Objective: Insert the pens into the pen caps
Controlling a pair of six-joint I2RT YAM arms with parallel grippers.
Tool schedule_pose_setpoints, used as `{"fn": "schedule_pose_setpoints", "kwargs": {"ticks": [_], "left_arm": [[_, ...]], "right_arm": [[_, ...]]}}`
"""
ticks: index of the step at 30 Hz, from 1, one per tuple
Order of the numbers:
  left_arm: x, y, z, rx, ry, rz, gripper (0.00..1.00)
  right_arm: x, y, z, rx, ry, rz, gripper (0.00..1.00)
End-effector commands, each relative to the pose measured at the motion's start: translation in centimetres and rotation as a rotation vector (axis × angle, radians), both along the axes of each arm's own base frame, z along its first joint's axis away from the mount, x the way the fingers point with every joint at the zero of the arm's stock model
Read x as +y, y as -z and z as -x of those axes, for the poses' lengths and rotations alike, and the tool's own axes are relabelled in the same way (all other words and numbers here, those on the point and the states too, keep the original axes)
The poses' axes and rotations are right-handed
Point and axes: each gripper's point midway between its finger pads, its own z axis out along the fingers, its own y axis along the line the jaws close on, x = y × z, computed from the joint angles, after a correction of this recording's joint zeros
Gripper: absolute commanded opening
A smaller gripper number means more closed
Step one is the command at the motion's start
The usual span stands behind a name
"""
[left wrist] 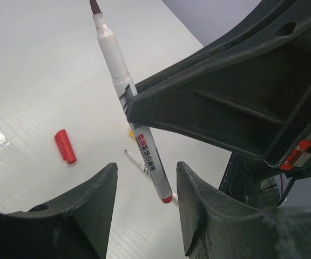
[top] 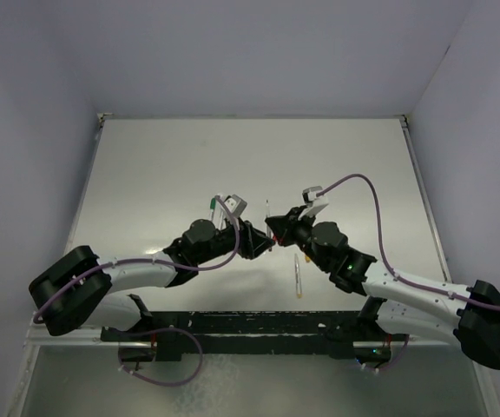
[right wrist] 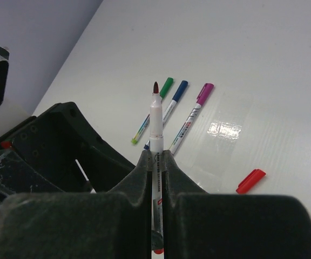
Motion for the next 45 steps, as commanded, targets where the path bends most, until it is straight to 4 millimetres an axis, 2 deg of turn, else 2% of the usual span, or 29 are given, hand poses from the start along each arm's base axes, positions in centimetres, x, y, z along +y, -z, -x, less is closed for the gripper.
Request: {"fn": "schedule_pose_setpoints", "kwargs": {"ticks": [1, 6, 20, 23, 27, 28, 31, 33, 36, 38, 41, 45], "left_arm": [[-0.4, -2.9, -0.7, -0.064, -0.027, 0.089, 0.50], [-0.1, -3.3, -0.8, -0.071, -0.044, 0.116, 0.48], [-0.3, -2.8, -0.9, -0.052, -0.047, 0.130, 0.39], [-0.3, -2.7, -0.9, -0.049, -0.050, 0.132, 0.29], [-0.1, -2.4, -1.0, -0.039, -0.063, 0.131, 0.03], [0.0, -2.3, -1.1, -0.035, -0.072, 0.130, 0.00], [0.3, -2.0, -1.2, -0.023, -0.092, 0.125, 0.00], [0.6, -1.6, -1.4, -0.012, -0.110, 0.108, 0.00], [1.3, -0.9, -1.6, 0.012, -0.146, 0.074, 0.00], [1.9, -0.3, -1.7, 0.026, -0.170, 0.049, 0.00], [2.9, 0.4, -1.8, 0.050, -0.214, 0.009, 0.00], [4.6, 1.3, -2.0, 0.078, -0.280, -0.072, 0.00]], "right_arm": [[0.6, -1.5, 0.1, -0.028, -0.019, -0.088, 0.00], [0.8, -1.4, 0.3, -0.024, -0.025, -0.098, 0.00], [1.1, -1.1, 0.5, -0.017, -0.044, -0.121, 0.00], [1.1, -0.9, 0.7, -0.011, -0.047, -0.129, 0.00], [1.2, -0.9, 0.8, -0.009, -0.053, -0.128, 0.00], [1.2, -0.8, 0.8, -0.008, -0.055, -0.126, 0.00], [1.2, -0.7, 0.9, -0.001, -0.059, -0.116, 0.00], [1.1, -0.5, 0.9, 0.004, -0.059, -0.105, 0.08], [0.9, -0.7, 0.8, -0.002, -0.053, -0.088, 0.33], [0.6, -1.0, 0.7, -0.005, -0.042, -0.065, 0.44], [-0.2, -1.6, 0.4, -0.006, -0.008, -0.029, 0.47], [-1.9, -1.8, 0.0, 0.052, 0.088, -0.009, 0.44]]}}
